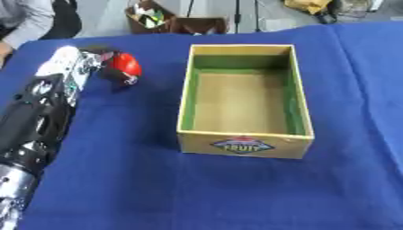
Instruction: Pick up objects on the table and place them in the box.
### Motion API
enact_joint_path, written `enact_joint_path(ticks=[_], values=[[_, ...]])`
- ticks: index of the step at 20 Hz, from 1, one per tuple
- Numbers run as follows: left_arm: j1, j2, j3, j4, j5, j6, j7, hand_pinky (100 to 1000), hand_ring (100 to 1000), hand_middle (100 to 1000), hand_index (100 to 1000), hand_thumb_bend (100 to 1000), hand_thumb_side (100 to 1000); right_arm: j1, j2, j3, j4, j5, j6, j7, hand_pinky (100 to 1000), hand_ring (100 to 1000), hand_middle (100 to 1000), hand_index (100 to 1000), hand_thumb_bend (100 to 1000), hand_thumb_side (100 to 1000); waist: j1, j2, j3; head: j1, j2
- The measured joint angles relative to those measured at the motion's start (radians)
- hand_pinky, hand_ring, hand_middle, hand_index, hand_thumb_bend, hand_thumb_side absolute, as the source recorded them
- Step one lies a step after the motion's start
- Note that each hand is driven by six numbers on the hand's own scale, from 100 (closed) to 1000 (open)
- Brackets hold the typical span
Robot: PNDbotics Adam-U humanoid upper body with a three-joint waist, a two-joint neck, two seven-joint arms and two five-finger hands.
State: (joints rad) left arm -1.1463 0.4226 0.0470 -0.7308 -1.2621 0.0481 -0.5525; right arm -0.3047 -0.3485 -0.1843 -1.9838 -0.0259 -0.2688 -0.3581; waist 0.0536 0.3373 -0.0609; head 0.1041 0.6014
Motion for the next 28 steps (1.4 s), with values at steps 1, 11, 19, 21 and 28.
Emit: enact_joint_path(ticks=[1, 11, 19, 21, 28], values=[[0.000, 0.000, 0.000, 0.000, 0.000, 0.001, 0.004, 182, 514, 587, 946, 240, 677, 0.000, 0.000, 0.000, 0.000, 0.000, 0.000, -0.001, 732, 764, 620, 768, 100, 1000, 0.000, 0.000, 0.000, 0.000, 0.000], [0.000, -0.001, 0.000, 0.001, 0.004, 0.009, 0.030, 100, 376, 453, 753, 100, 577, 0.000, 0.000, 0.000, 0.000, 0.000, 0.001, -0.008, 734, 764, 618, 768, 100, 1000, 0.000, 0.000, -0.001, 0.001, 0.000], [0.000, -0.002, 0.003, 0.010, 0.021, 0.031, 0.053, 100, 301, 390, 642, 100, 480, 0.000, 0.000, 0.000, 0.000, 0.000, 0.001, -0.013, 735, 764, 617, 767, 100, 1000, 0.000, 0.000, -0.002, 0.001, 0.000], [0.000, -0.002, 0.003, 0.012, 0.027, 0.036, 0.060, 100, 289, 377, 621, 100, 474, 0.000, 0.000, 0.000, 0.000, 0.000, 0.001, -0.016, 735, 764, 617, 767, 100, 1000, 0.000, 0.000, -0.003, 0.001, 0.000], [0.000, -0.002, 0.003, -0.008, 0.039, 0.041, 0.093, 100, 254, 346, 546, 100, 401, 0.000, 0.000, 0.000, 0.000, 0.000, 0.002, -0.019, 734, 762, 617, 767, 100, 1000, -0.005, -0.005, -0.004, 0.001, 0.003]])
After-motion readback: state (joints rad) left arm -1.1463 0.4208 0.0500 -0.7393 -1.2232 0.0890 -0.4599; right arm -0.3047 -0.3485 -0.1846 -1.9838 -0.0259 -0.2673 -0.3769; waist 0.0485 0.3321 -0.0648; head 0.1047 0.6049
